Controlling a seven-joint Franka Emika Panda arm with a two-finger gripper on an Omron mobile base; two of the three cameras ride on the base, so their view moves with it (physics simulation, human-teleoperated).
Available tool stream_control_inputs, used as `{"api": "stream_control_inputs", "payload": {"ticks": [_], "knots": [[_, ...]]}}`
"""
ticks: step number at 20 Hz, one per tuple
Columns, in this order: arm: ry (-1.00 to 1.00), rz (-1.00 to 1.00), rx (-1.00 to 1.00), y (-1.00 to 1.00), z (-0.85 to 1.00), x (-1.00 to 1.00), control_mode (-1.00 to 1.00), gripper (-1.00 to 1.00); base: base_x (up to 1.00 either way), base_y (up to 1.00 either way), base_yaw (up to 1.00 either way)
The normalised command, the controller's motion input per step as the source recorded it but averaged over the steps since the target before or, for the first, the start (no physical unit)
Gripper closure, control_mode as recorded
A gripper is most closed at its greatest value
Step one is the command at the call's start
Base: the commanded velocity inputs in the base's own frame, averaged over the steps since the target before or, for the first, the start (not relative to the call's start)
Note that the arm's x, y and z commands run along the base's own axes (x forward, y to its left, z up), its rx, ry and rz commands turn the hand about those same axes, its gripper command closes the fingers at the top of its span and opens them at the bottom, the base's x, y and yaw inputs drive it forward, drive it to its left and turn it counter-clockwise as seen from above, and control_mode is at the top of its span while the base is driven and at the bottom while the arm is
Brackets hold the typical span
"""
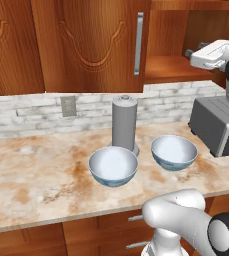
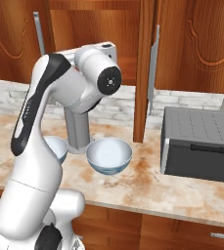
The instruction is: Open the cabinet. Pick the bowls from the counter and place them in the cabinet. Then close the cabinet.
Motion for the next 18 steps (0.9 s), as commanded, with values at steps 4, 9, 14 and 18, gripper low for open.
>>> {"api": "stream_control_inputs", "payload": {"ticks": [4,9,14,18], "knots": [[0.0,0.0,0.0,0.23,-0.13,0.32,-1.0,-1.0,0.0,0.0,0.0],[0.0,0.0,0.0,0.23,-0.08,0.29,-1.0,-1.0,0.0,0.0,0.0],[0.0,0.0,0.0,0.39,-0.08,0.41,-1.0,-1.0,0.0,0.0,0.0],[0.0,0.05,0.0,0.87,-0.17,0.29,-1.0,-1.0,0.0,0.0,0.0]]}}
